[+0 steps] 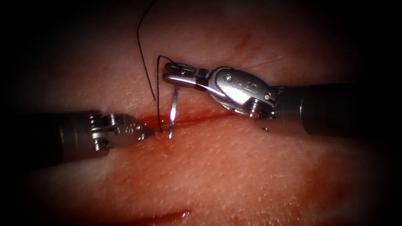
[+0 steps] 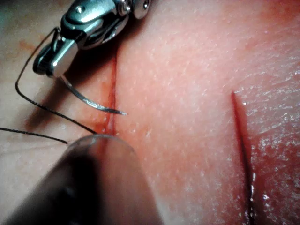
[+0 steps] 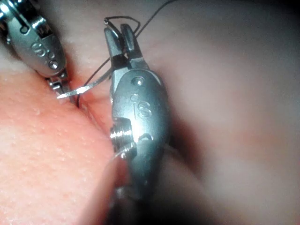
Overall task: Wound Closure
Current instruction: Place left jaws into wound to widen opening, then push needle through skin below incision with right hand
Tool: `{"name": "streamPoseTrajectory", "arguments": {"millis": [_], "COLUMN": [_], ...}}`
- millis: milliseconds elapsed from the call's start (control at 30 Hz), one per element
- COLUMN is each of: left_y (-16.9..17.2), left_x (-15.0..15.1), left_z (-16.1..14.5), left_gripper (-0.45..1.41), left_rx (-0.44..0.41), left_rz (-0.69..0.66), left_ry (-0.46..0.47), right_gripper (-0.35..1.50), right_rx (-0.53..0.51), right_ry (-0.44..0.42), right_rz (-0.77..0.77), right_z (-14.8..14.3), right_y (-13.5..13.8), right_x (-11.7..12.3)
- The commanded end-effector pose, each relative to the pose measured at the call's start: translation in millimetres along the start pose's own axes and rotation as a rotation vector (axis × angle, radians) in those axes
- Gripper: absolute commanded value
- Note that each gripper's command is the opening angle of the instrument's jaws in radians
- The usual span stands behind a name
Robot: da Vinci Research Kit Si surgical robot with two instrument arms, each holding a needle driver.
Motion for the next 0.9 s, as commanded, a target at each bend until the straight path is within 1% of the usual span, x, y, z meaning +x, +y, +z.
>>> {"name": "streamPoseTrajectory", "arguments": {"millis": [33, 100, 267, 333, 367, 533, 733, 767, 800, 867, 900], "left_y": [-0.2, 0.0, 0.2, 0.3, 0.5, 0.7, 0.8, 0.8, 0.8, 0.8, 0.8], "left_x": [0.3, 0.4, 0.3, 0.3, 0.4, 0.4, 0.4, 0.4, 0.3, 0.3, 0.3], "left_z": [0.5, 0.5, 0.3, 0.2, 0.1, 0.0, -0.1, -0.1, -0.1, -0.1, -0.2], "left_gripper": [-0.11, -0.05, 0.24, 0.29, 0.36, 0.36, 0.34, 0.34, 0.34, 0.34, 0.34], "left_rx": [0.002, 0.002, 0.001, 0.002, 0.002, 0.003, -0.002, -0.002, -0.005, -0.005, -0.005], "left_rz": [-0.001, -0.002, -0.003, -0.004, -0.006, -0.007, -0.008, -0.008, -0.008, -0.008, -0.013], "left_ry": [0.0, 0.0, 0.0, -0.001, -0.002, -0.003, -0.001, -0.001, 0.001, 0.001, 0.001], "right_gripper": [-0.35, -0.35, -0.35, -0.35, -0.35, -0.35, -0.35, -0.35, -0.35, -0.35, -0.35], "right_rx": [0.001, 0.004, 0.014, 0.015, 0.013, 0.014, 0.009, 0.022, 0.031, 0.032, 0.038], "right_ry": [0.004, 0.008, 0.019, 0.02, 0.024, 0.023, 0.029, 0.03, 0.026, 0.024, 0.025], "right_rz": [-0.039, -0.071, -0.158, -0.178, -0.202, -0.248, -0.298, -0.313, -0.323, -0.329, -0.341], "right_z": [0.9, 0.9, 0.7, 0.7, 0.6, 0.7, 1.2, 1.3, 1.2, 1.1, 0.9], "right_y": [0.3, 0.1, -0.8, -1.0, -1.2, -1.5, -2.9, -4.2, -4.9, -5.3, -6.1], "right_x": [-0.6, -0.8, -1.5, -1.6, -1.6, -1.8, -2.8, -3.9, -4.5, -4.9, -5.7]}}
